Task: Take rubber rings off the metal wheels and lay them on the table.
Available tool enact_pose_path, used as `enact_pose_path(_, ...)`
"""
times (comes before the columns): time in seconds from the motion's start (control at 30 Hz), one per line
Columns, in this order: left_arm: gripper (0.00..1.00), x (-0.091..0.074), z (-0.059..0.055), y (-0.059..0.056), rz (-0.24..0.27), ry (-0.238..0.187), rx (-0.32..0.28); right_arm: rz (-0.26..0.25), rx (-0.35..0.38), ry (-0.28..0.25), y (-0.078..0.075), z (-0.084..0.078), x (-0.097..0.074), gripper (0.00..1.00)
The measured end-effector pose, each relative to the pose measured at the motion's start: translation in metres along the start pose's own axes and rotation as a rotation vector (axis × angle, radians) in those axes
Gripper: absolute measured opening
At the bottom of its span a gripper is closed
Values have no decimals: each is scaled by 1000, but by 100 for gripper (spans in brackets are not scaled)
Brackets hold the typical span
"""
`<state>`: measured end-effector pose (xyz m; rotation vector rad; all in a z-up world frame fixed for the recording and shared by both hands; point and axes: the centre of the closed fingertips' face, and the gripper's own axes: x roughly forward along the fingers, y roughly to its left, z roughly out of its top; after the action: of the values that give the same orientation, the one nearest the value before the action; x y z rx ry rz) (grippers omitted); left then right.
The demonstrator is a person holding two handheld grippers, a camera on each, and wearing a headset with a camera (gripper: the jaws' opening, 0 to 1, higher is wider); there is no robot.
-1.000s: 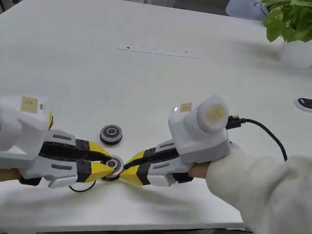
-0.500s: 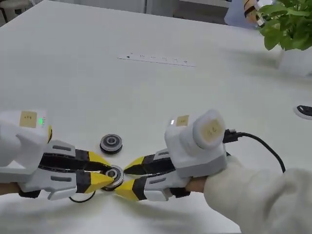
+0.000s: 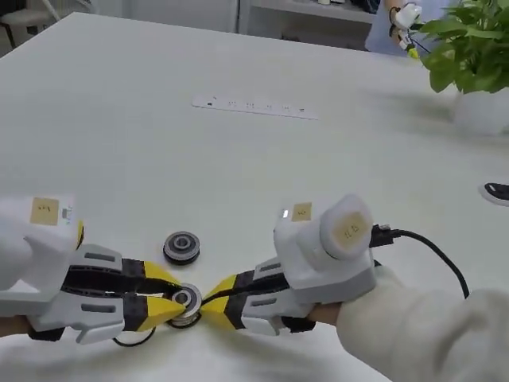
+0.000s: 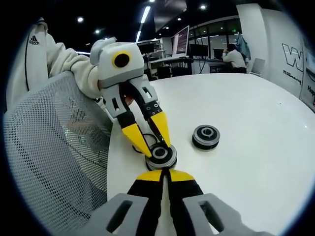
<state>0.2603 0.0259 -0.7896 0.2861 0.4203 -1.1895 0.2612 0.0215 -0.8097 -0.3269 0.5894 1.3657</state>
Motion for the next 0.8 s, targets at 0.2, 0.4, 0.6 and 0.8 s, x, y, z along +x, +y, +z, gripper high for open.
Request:
enact_pose_path(0.2, 13, 0, 0, 0, 2, -2, 5, -9, 146, 24, -4, -1, 0, 0)
enact_pose_path(0.4, 13, 0, 1, -1, -2, -7, 11, 1, 308, 18, -5, -2, -3, 0)
enact_pose_path(0.6, 13, 0, 1, -2, 1, -9, 9, 12, 375, 9, -5, -2, -5, 0)
enact_pose_path(0.8, 13, 0, 0, -2, 4, -11, 12, 21, 456, -45, -8, 7, -9, 0)
